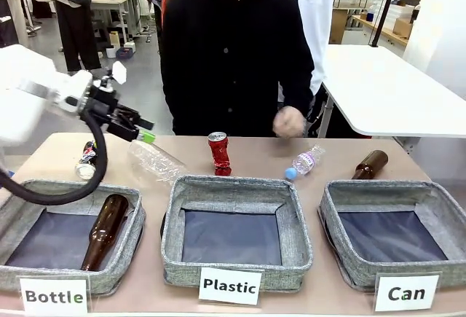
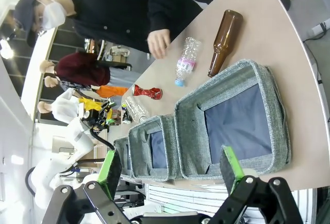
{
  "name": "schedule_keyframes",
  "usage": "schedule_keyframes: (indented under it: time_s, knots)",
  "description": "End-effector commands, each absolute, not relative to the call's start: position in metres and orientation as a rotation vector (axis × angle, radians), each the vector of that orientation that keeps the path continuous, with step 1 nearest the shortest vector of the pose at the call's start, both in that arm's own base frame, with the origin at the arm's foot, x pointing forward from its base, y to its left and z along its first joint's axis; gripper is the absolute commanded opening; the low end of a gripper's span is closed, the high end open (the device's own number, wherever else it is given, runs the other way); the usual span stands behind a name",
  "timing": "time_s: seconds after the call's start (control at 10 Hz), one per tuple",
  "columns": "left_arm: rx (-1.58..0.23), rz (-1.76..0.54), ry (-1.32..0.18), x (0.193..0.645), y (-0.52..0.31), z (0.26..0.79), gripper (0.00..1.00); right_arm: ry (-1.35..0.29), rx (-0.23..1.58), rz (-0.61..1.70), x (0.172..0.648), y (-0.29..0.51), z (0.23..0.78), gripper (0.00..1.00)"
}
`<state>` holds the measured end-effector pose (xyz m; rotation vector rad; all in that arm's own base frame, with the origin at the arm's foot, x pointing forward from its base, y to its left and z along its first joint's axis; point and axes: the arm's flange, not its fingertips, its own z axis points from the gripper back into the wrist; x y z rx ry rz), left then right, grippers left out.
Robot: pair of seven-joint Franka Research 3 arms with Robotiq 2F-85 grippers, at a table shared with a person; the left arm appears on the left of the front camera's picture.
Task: Sort the can waste into the basket.
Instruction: Pick up the can waste from the table and place it in the right Fabric basket.
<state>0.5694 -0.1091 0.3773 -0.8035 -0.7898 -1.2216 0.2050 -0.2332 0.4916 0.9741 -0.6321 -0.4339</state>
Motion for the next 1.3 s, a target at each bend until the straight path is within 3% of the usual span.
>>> schedule_keyframes:
  time_s: [0.0, 0.4, 0.8, 1.2]
  knots:
    - [-0.819, -1.25, -0.798, 0.595, -0.121, 0.355, 1.0, -0.659, 0.988, -0.412, 0.206, -0.235, 0.492, 1.0]
    - [-0.802, -1.293, -0.819, 0.623, -0.172, 0.329, 1.0, -0.659, 0.988, -0.412, 0.206, -0.235, 0.492, 1.0]
    - [-0.797, -1.304, -0.74, 0.635, -0.204, 0.318, 1.0, -0.659, 0.988, -0.412, 0.206, -0.235, 0.492, 1.0]
    - [-0.98, -1.293, -0.778, 0.595, -0.156, 0.361, 1.0, -0.659, 0.988, -0.412, 0.206, -0.235, 0.492, 1.0]
